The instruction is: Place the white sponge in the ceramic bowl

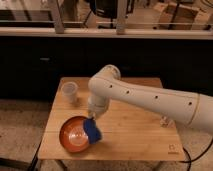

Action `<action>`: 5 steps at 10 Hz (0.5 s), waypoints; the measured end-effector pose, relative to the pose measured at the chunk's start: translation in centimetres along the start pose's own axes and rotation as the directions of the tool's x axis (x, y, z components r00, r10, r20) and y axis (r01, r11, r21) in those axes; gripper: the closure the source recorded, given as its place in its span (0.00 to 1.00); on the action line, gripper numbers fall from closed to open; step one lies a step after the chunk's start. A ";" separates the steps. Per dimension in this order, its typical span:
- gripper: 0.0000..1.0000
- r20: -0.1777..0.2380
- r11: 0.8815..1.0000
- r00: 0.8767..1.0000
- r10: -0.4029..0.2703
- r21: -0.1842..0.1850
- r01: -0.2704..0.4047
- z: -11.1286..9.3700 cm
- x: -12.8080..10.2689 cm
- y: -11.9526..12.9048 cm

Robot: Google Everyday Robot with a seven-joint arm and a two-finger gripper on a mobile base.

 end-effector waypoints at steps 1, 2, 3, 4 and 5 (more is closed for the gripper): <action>1.00 0.001 1.000 1.000 -0.014 -0.004 0.014 0.2 -0.2 -0.2; 1.00 0.003 1.000 1.000 -0.028 -0.006 0.028 0.6 -0.5 -0.5; 1.00 0.009 0.999 0.999 -0.032 -0.008 0.032 0.9 -0.8 -1.1; 1.00 0.012 0.999 0.999 -0.042 -0.011 0.042 1.6 -1.5 -2.3; 1.00 0.012 0.999 0.999 -0.052 -0.012 0.052 2.1 -2.1 -3.2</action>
